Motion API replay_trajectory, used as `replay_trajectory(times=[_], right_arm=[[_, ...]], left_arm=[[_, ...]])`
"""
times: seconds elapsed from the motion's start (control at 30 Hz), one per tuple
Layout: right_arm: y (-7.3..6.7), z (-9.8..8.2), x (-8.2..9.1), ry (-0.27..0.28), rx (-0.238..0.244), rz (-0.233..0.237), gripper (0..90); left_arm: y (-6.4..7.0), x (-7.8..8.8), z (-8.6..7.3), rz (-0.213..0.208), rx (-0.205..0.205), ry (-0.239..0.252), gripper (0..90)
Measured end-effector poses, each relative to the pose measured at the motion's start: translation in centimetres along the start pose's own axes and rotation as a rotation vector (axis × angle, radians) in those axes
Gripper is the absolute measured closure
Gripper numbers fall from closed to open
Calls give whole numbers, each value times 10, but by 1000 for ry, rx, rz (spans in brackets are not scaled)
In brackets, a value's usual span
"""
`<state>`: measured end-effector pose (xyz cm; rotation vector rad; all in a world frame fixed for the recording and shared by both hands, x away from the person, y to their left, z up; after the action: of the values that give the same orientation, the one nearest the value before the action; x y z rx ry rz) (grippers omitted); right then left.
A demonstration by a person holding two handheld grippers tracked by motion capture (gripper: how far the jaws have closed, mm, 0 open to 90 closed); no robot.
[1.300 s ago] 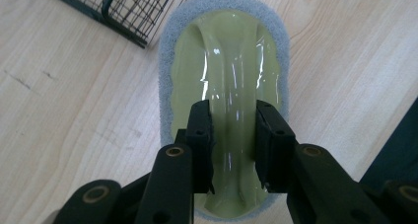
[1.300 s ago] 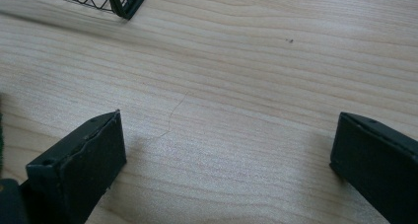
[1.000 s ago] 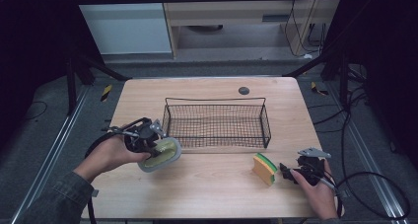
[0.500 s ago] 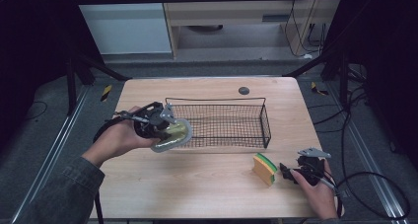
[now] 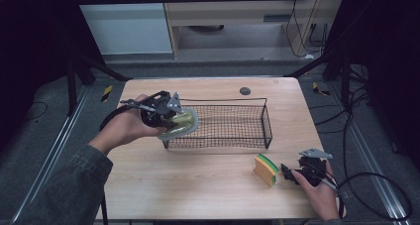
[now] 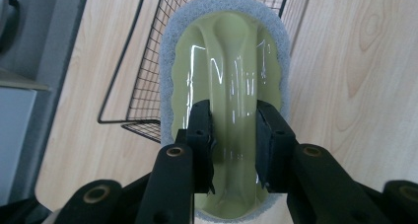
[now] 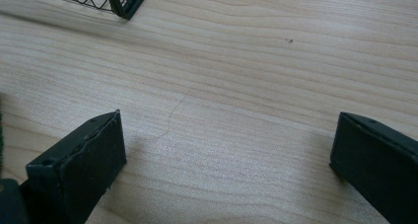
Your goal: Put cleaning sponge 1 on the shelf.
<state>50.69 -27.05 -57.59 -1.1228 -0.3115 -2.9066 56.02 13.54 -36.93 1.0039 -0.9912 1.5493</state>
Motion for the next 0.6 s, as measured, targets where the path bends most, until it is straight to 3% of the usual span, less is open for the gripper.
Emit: replay_trajectory(times=[0.3, 0.6], right_arm=[[0, 0, 0, 0, 0, 0, 5], [0, 0, 0, 0, 0, 1, 5]], left_arm=[[-22, 2, 19, 32, -44, -5, 706], [-31, 1, 31, 44, -66, -8, 707]])
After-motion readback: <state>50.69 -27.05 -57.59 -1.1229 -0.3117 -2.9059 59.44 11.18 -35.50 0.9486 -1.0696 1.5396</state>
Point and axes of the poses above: each handheld gripper's, and its own axes: x roughly backward along the jaws, z roughly out of its top, y roughly to its right, the point moved 9 cm from there along -x, roughly forward along the jaws, and after that the axes turned 15 degrees about -z, right-handed, at the moved point
